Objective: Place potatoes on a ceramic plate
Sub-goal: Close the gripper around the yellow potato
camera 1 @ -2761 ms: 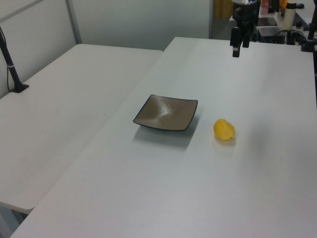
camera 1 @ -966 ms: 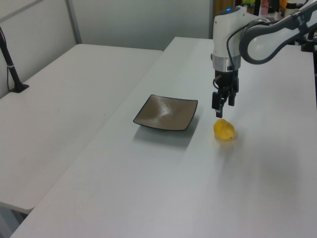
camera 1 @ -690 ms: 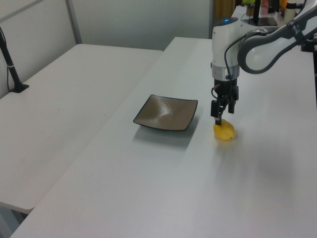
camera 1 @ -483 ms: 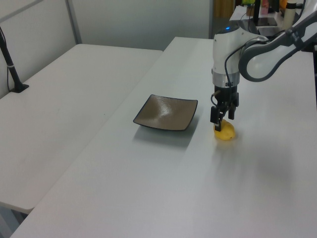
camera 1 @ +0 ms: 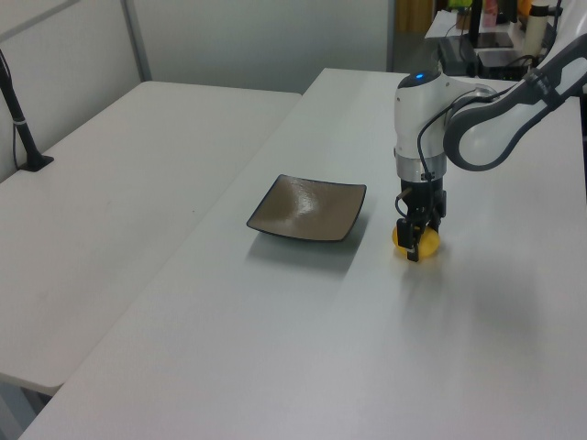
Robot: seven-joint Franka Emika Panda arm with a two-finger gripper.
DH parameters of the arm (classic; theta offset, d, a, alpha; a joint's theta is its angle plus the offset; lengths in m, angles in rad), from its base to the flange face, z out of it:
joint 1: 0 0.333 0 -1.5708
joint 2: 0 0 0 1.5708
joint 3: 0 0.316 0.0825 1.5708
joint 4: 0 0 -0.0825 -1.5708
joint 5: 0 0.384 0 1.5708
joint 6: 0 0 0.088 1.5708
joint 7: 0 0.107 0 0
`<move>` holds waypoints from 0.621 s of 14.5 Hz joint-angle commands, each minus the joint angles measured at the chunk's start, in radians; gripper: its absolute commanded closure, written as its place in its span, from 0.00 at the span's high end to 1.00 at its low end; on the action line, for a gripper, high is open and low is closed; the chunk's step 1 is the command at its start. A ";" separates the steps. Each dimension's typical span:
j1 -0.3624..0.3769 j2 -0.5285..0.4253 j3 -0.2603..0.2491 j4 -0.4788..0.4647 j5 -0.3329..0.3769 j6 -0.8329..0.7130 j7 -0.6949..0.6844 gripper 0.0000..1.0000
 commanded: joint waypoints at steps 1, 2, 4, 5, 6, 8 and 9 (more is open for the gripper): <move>0.002 -0.010 0.001 -0.018 -0.016 0.036 0.025 0.69; 0.002 -0.010 0.001 -0.018 -0.016 0.036 0.025 0.67; 0.002 -0.010 0.001 -0.018 -0.016 0.036 0.025 0.66; 0.002 -0.010 0.001 -0.018 -0.018 0.036 0.025 0.63; 0.002 -0.010 0.001 -0.016 -0.018 0.034 0.024 0.62; 0.001 -0.013 0.001 -0.010 -0.018 0.034 0.025 0.62; -0.001 -0.016 0.001 -0.009 -0.019 0.034 0.025 0.62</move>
